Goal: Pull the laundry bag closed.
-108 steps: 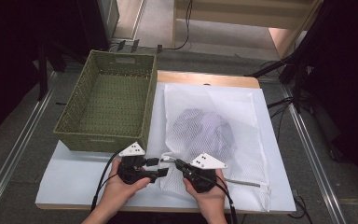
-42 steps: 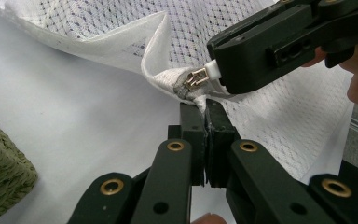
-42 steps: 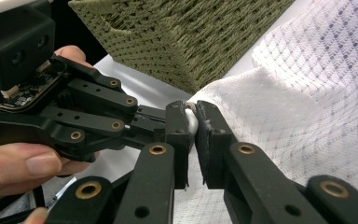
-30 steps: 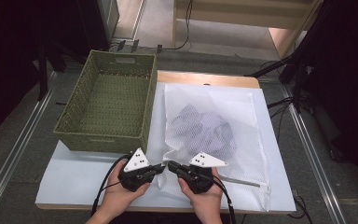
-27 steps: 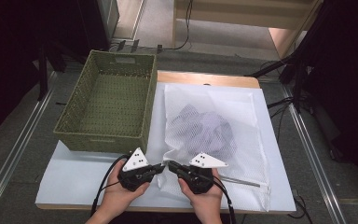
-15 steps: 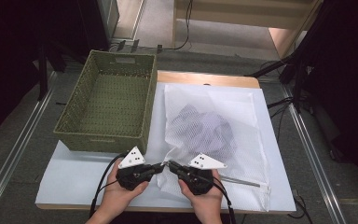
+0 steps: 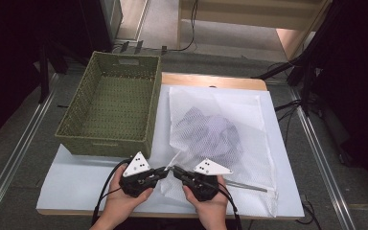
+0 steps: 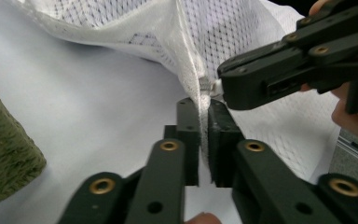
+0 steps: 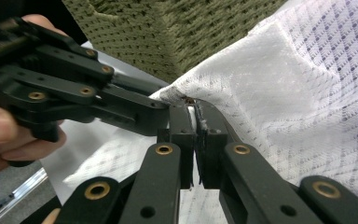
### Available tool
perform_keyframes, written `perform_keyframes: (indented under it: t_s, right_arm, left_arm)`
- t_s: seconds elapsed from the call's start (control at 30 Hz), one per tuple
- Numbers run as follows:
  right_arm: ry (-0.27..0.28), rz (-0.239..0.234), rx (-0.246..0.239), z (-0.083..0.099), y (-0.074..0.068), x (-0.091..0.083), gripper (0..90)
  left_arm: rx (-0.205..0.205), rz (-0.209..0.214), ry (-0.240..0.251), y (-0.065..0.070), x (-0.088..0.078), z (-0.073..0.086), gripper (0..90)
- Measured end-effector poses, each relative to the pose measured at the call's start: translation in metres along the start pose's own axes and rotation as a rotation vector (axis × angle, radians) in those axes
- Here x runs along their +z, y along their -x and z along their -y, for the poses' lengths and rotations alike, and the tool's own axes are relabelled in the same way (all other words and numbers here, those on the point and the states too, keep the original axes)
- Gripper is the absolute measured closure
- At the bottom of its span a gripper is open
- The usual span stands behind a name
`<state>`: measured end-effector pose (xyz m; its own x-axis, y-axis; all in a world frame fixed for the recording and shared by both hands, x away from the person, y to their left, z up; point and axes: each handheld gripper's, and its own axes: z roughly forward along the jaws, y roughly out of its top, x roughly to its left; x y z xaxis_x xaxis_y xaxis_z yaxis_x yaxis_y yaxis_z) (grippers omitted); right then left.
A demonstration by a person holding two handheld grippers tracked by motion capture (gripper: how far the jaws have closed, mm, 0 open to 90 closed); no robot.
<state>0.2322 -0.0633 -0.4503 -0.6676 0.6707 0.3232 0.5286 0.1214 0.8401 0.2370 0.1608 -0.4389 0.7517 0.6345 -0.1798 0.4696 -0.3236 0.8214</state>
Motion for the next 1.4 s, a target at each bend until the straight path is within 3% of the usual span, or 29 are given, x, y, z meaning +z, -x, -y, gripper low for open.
perform_keyframes:
  t_s: [0.27, 0.57, 0.67, 0.87, 1.4]
  right_arm:
    - [0.014, -0.006, 0.02, 0.0017, -0.0005, 0.0018, 87.5]
    - [0.035, -0.041, 0.099, 0.0042, 0.0036, 0.0041, 87.5]
    - [0.036, -0.04, 0.098, 0.0046, 0.0032, 0.0043, 87.9]
    - [0.023, 0.033, 0.047, 0.0034, -0.0026, 0.0027, 88.2]
    - [0.014, 0.059, 0.041, 0.0066, 0.003, -0.0041, 88.2]
  left_arm:
    - [-0.063, 0.04, 0.02, -0.0048, -0.0013, 0.0024, 89.3]
    - [-0.064, 0.079, 0.013, -0.004, 0.0016, 0.0059, 89.5]
    - [-0.064, 0.081, 0.012, -0.0038, 0.002, 0.0064, 89.6]
    - [-0.054, 0.061, 0.036, 0.0008, -0.0003, 0.0059, 89.8]
    - [-0.049, 0.032, 0.046, -0.0009, -0.003, 0.0069, 89.6]
